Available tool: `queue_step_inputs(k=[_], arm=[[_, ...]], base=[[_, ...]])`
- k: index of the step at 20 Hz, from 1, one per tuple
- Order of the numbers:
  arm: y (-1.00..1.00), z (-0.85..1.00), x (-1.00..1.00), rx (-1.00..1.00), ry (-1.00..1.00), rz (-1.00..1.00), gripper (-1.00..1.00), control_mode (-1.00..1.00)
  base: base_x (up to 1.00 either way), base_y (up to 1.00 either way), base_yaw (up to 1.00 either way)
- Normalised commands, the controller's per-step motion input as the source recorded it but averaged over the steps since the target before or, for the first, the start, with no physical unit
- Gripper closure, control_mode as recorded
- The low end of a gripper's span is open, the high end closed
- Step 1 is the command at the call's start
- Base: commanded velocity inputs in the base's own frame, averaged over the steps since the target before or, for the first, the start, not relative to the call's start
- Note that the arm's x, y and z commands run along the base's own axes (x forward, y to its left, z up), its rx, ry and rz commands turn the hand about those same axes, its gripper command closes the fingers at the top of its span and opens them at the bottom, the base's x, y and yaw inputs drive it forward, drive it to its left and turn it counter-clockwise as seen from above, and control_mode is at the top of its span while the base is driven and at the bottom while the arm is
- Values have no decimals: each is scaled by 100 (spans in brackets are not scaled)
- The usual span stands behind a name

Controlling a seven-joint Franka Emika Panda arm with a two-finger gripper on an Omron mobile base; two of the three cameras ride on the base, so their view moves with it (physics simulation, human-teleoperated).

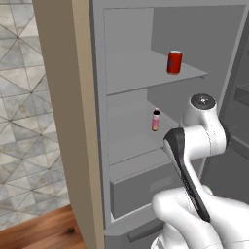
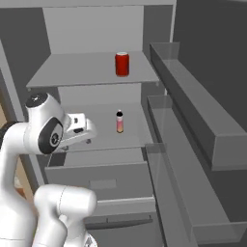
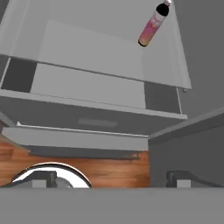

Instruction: Open the fridge, grab two sodas, and place both sodas inside the bowl with ice on the dining counter.

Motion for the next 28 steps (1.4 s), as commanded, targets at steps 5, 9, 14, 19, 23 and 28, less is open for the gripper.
queue_step_inputs(k=[5, 9, 14, 19, 23, 28], arm=[[-5, -1, 3, 38, -37, -5, -100, -100], [2, -2, 1, 34, -37, 0, -100, -100], [1, -8, 17, 21, -23, 0, -100, -100], [-13, -6, 29, 11, -8, 0, -100, -100], [-14, -11, 24, 9, -4, 0, -100, -100], [4, -8, 2, -1, 0, 0, -100, -100]], base=[[0, 0, 0], [0, 0, 0], [0, 0, 0], [0, 0, 0], [0, 0, 0], [0, 0, 0]])
